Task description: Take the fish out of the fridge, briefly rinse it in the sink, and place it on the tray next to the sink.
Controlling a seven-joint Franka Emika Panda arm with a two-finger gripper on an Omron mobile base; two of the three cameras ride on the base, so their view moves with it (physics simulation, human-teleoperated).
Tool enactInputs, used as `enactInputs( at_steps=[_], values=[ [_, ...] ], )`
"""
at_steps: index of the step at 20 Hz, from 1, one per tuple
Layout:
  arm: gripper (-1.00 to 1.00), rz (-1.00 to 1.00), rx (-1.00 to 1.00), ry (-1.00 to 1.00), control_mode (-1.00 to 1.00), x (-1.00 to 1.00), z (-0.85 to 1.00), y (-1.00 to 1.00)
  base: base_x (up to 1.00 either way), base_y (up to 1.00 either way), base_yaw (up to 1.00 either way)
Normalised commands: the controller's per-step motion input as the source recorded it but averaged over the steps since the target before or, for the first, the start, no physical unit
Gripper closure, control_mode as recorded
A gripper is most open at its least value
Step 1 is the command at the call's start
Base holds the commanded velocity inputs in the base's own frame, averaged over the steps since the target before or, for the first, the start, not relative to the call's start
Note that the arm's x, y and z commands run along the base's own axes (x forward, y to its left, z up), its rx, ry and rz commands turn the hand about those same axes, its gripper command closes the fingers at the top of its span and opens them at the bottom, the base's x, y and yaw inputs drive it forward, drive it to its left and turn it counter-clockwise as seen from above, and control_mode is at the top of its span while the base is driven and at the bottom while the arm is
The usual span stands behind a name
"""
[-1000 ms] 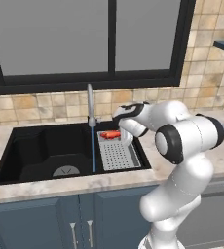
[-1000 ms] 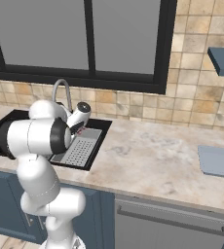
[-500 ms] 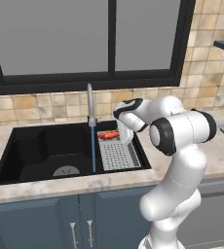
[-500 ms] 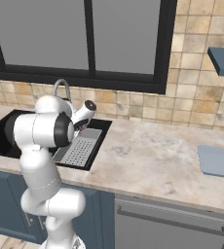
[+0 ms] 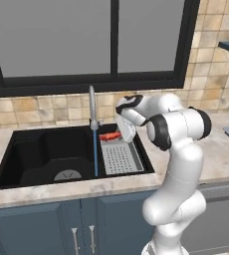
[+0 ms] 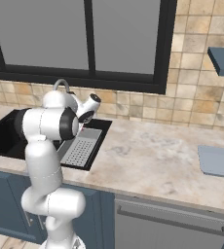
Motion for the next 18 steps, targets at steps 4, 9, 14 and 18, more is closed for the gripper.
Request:
enactInputs(
  at_steps=[4, 9, 14, 18],
  values=[
    [1.0, 0.0, 0.0, 0.0, -1.0, 0.33, 0.0, 0.19, 0.0, 0.0, 0.0],
    [1.0, 0.0, -0.02, 0.04, -1.0, 0.34, -0.02, 0.29, 0.0, 0.0, 0.0],
    [1.0, 0.0, -0.02, 0.06, -1.0, 0.31, -0.04, 0.3, 0.0, 0.0, 0.0],
    [1.0, 0.0, -0.02, 0.07, -1.0, 0.07, -0.01, 0.28, 0.0, 0.0, 0.0]
  ],
)
